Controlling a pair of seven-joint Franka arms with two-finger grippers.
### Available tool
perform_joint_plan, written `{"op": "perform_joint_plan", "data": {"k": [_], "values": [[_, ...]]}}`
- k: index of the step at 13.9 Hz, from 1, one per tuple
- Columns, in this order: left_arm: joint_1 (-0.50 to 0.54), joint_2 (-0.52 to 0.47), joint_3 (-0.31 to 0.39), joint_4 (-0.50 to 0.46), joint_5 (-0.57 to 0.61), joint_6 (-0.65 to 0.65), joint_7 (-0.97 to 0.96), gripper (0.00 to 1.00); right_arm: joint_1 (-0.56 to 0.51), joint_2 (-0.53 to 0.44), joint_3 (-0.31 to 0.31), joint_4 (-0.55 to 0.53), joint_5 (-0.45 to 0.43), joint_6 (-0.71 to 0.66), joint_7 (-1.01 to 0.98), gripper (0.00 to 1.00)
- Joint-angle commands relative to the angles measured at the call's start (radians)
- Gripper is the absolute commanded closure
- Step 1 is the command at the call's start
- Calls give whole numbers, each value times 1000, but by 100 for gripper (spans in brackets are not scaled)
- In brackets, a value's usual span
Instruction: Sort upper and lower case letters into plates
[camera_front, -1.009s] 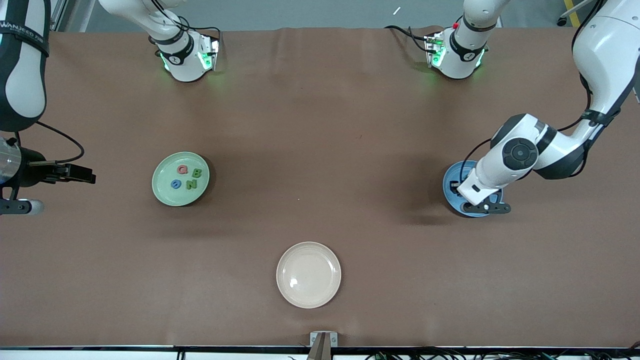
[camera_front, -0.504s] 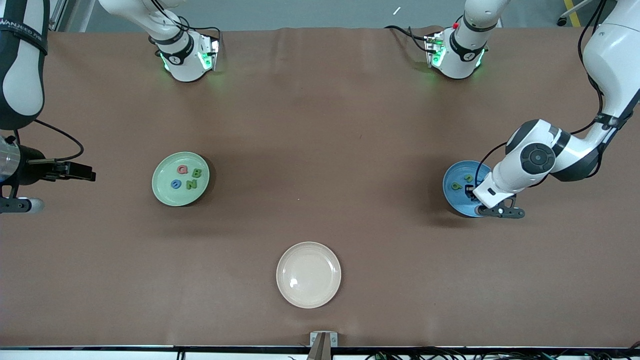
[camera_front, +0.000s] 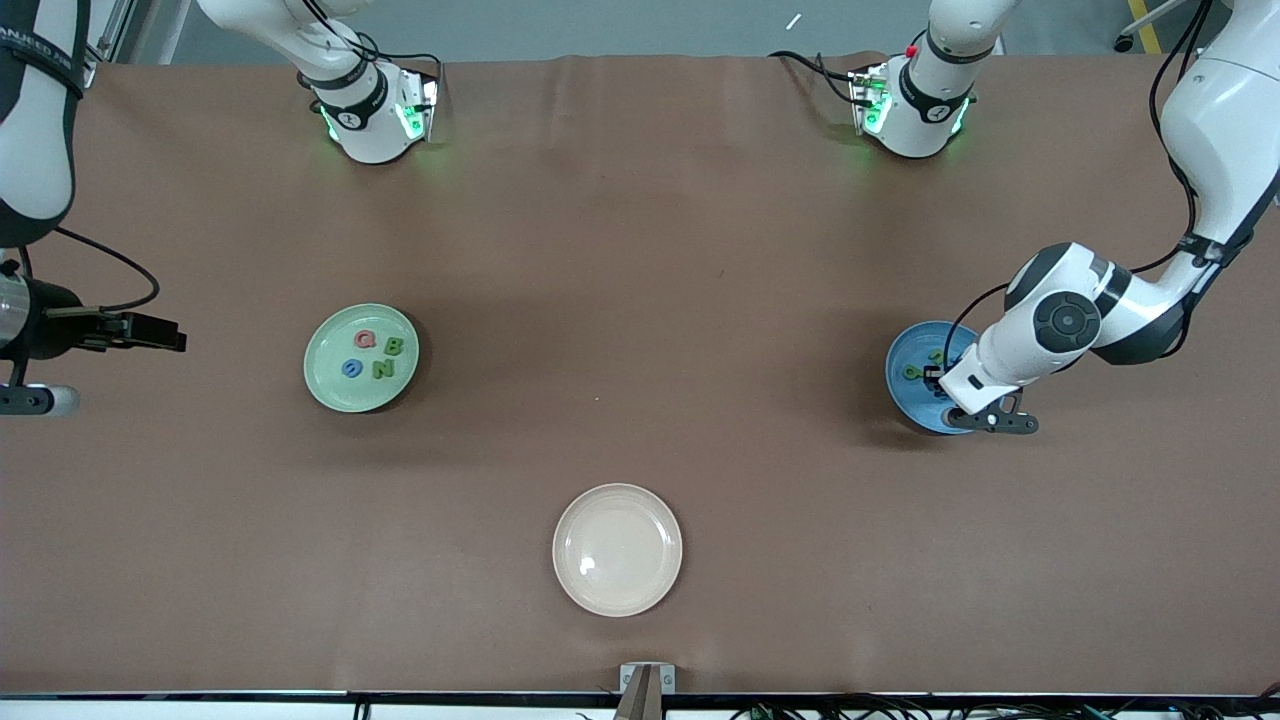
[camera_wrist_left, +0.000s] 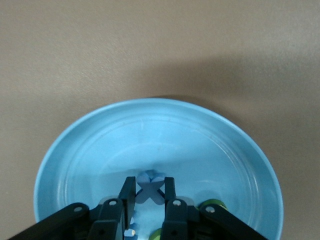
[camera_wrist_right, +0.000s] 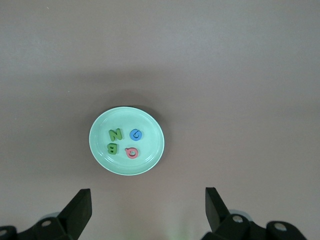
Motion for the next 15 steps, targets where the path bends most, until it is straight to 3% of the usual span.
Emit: {"op": "perform_joint_plan", "data": {"k": [1, 3, 5, 6, 7, 8, 13, 15], "values": [[-9, 2, 11, -10, 18, 12, 6, 80, -43, -74, 46, -61, -4, 3, 29, 0], [-15, 5, 20, -9, 18, 12, 6, 79, -165, -94, 199, -65, -20, 5, 54, 0], [-15, 2, 20, -15, 18, 12, 6, 71, -204, -124, 272, -78, -55, 2, 104, 0], [-15, 0, 20, -13, 18, 12, 7, 50, -206, -146, 285, -96, -66, 3, 126, 0], [-15, -4, 20, -12, 18, 7, 10, 18, -216, -165, 296, -111, -66, 6, 128, 0], [-13, -9, 17, -10, 16, 3, 6, 4, -218, -182, 298, -127, -66, 6, 128, 0], [-3, -46, -5, -10, 4, -14, -2, 1, -230, -260, 299, -199, -70, 8, 126, 0], [1, -53, -43, 3, 0, -92, -4, 1, -235, -285, 309, -219, -72, 8, 125, 0]]}}
